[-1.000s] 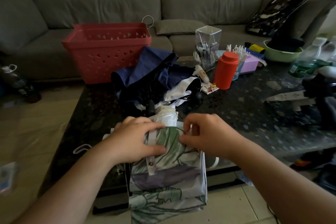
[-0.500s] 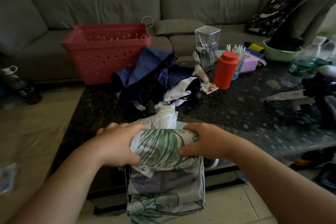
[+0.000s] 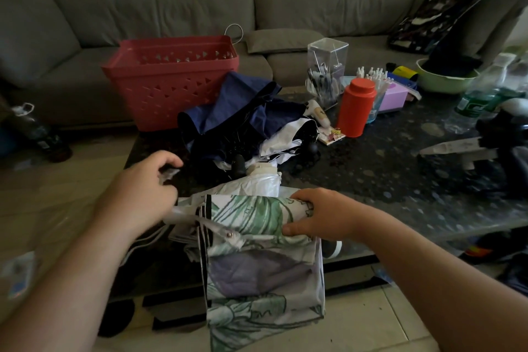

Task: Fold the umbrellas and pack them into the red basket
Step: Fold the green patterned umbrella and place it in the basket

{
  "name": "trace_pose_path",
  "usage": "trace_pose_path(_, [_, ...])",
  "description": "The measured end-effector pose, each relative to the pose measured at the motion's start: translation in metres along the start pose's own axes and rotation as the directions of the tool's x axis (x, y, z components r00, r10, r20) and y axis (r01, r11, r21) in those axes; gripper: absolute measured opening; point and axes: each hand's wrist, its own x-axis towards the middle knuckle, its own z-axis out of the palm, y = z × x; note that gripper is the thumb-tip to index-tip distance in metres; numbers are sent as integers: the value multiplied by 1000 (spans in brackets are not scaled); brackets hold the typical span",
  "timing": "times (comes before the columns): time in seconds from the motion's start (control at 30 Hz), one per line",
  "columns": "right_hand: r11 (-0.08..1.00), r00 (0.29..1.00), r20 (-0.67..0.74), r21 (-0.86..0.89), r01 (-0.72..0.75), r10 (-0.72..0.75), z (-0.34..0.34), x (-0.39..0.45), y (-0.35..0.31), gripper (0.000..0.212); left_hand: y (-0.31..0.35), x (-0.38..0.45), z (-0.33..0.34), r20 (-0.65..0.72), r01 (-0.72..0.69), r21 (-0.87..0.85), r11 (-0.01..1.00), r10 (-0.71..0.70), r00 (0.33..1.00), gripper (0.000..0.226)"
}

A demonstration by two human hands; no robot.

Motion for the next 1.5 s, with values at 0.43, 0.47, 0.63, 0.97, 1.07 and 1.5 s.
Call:
trace_pose_path(0.43, [995,1000,-11,101,-21,22,3,-1,2,55,8,-36,-14,652,-32,-250,968,193,733,51])
trace_pose_path(0.47, [995,999,-19,100,-25,27,4,-1,1,57,12,-41,-17,643,-25,-303,953,224,732,50])
trace_pose_path(0.63, [996,998,-47,77,-36,39,7,-4,-2,49,48,-68,-26,457,-67,-619,783,428,780,27])
trace_pose_path(0.97, [998,994,-83,10,-67,68,7,-13,-6,69,65,-75,-10,780,-71,-476,877,458,425,45])
trace_pose_path(1.07, [998,997,-48,1,-59,59,6,-13,-5,71,52,-51,14,357,-159,-563,811,413,838,29])
trace_pose_path(1.5, [968,968,-162,-191,160,-192,22,1,-20,44,54,-13,66,446,-476,288,831,324,834,62])
